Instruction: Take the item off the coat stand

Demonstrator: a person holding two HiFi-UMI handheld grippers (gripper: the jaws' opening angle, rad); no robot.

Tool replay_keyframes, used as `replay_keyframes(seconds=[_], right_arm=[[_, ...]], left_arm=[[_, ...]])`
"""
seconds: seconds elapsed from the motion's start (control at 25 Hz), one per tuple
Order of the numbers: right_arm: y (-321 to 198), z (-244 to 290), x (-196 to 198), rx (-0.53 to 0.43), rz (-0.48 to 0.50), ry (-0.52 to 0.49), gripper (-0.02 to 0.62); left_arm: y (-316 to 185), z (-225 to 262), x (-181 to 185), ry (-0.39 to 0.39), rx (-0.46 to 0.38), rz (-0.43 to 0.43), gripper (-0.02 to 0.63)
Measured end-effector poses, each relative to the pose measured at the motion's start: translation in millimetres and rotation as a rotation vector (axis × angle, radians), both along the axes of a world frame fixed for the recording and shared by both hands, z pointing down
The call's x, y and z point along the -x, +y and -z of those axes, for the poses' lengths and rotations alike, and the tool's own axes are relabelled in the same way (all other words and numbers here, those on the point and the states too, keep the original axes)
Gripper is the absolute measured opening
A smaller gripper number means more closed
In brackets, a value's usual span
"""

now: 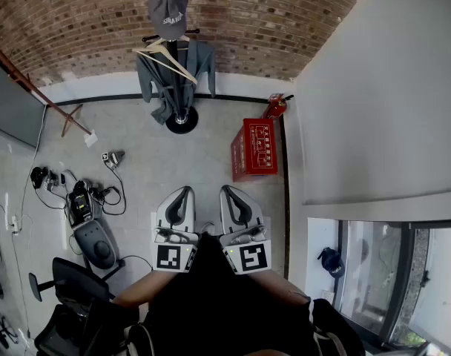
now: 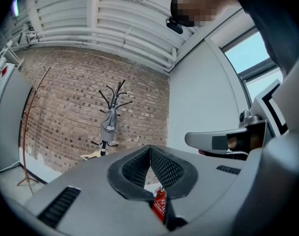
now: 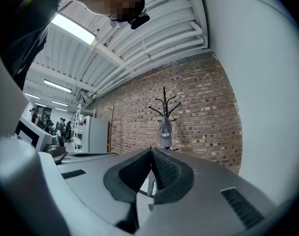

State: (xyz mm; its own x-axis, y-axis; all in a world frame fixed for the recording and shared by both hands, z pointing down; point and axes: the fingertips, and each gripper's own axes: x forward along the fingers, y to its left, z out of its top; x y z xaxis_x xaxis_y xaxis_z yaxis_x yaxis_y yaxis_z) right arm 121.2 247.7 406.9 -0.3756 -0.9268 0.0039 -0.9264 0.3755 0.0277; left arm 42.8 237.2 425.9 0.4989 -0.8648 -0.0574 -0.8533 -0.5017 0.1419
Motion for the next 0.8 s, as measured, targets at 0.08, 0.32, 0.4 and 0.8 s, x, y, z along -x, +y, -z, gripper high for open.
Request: replay_keyframes(seconds=[0.08,0.32,0.4,0.8], right_arm=[[0,1,-1,-0.004,0.001,0.005,0.020],[-6,3,-1,0.000,0.013,-0.043,0.019],[-6,1,3,0.031,0.048,-0.075,0.020],[-14,-12,11,0.088,0.096,-0.088,0.020]], left_arm=[[0,1,-2,0.002,-0.002,-0.002,0.018],[-4,4,-5,-0.010,-0.011,-0.013,0.018],[-6,6,-5,-0.005,-0.012,-0.018,0.018],[-12,3,-2,0.008,0.001,-0.016,0.018]])
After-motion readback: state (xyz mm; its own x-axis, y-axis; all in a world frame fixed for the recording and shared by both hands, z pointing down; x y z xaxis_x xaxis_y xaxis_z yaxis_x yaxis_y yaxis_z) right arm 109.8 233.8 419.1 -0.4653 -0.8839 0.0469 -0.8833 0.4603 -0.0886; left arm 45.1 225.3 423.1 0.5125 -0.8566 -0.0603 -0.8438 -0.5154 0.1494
